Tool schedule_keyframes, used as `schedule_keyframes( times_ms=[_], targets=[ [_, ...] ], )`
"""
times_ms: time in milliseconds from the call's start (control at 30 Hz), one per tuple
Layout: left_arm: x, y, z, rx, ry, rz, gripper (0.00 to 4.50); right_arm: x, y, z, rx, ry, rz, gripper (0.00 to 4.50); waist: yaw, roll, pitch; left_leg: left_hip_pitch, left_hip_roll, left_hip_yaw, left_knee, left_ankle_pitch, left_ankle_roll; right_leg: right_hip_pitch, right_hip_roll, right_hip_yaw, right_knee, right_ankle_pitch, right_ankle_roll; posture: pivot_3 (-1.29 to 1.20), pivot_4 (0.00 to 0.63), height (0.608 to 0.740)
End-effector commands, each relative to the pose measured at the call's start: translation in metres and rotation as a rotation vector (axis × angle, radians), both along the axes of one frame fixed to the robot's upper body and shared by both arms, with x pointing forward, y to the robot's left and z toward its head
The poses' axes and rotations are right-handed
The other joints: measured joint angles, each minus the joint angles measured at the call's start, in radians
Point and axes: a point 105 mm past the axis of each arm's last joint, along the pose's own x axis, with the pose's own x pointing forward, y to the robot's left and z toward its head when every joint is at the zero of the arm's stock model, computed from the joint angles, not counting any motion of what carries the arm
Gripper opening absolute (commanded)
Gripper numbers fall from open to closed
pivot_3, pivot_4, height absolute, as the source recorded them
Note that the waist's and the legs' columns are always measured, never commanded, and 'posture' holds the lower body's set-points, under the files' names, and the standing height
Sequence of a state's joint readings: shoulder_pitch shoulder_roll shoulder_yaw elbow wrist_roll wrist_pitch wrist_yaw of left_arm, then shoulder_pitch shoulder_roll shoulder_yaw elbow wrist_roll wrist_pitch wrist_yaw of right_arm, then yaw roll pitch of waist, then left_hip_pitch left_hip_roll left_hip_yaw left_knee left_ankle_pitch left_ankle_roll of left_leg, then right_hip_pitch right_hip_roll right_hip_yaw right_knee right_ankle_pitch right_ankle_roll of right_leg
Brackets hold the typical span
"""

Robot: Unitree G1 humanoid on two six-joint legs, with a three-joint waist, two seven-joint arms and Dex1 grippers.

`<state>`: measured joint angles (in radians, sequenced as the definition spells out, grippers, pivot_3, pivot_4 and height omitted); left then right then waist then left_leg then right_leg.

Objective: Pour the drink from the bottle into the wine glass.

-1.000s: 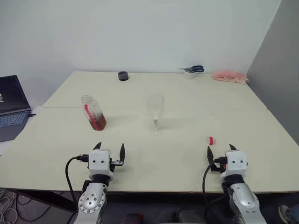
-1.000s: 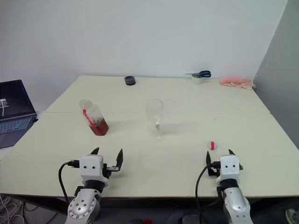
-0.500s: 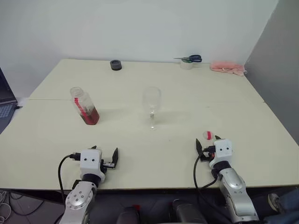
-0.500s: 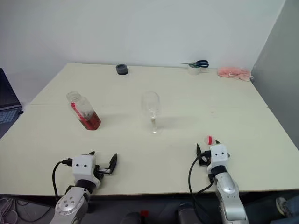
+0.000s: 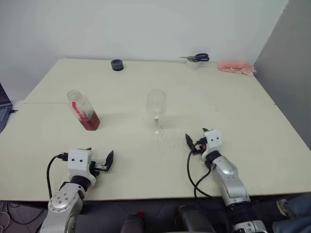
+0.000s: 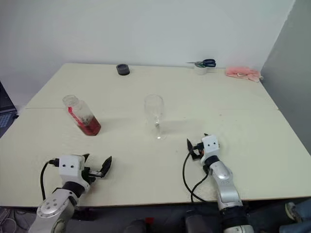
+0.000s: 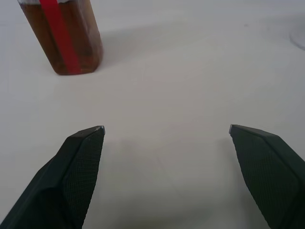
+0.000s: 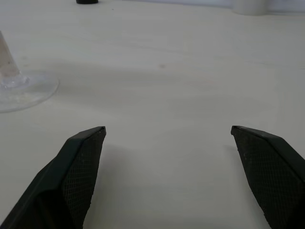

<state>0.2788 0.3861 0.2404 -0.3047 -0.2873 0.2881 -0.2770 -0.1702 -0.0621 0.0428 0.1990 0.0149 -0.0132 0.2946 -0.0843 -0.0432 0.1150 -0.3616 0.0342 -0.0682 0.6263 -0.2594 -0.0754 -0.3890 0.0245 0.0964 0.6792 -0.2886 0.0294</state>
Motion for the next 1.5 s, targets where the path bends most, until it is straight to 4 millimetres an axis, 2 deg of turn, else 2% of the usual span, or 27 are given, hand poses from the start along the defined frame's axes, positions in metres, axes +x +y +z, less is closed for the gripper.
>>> schedule_keyframes(
  times_ms=[33,1500],
  targets=[
    [0.010,0.029,0.094,-0.044,-0.198,-0.181,4.50,-0.012,0.045,0.114,-0.141,-0.048,0.712,4.48,0.001,0.008,-0.028,-0.001,-0.002,0.000,0.001,-0.002,-0.002,0.000,0.000,0.000,0.001,-0.002,-0.001,0.00,0.000,0.740],
    [0.012,0.026,0.090,-0.024,-0.214,-0.176,4.50,-0.024,0.047,0.114,-0.145,-0.040,0.725,4.48,0.027,0.019,-0.069,-0.001,-0.005,0.000,0.003,-0.003,-0.002,0.002,-0.002,0.001,0.001,-0.004,0.003,0.00,0.000,0.740]
  ],
)
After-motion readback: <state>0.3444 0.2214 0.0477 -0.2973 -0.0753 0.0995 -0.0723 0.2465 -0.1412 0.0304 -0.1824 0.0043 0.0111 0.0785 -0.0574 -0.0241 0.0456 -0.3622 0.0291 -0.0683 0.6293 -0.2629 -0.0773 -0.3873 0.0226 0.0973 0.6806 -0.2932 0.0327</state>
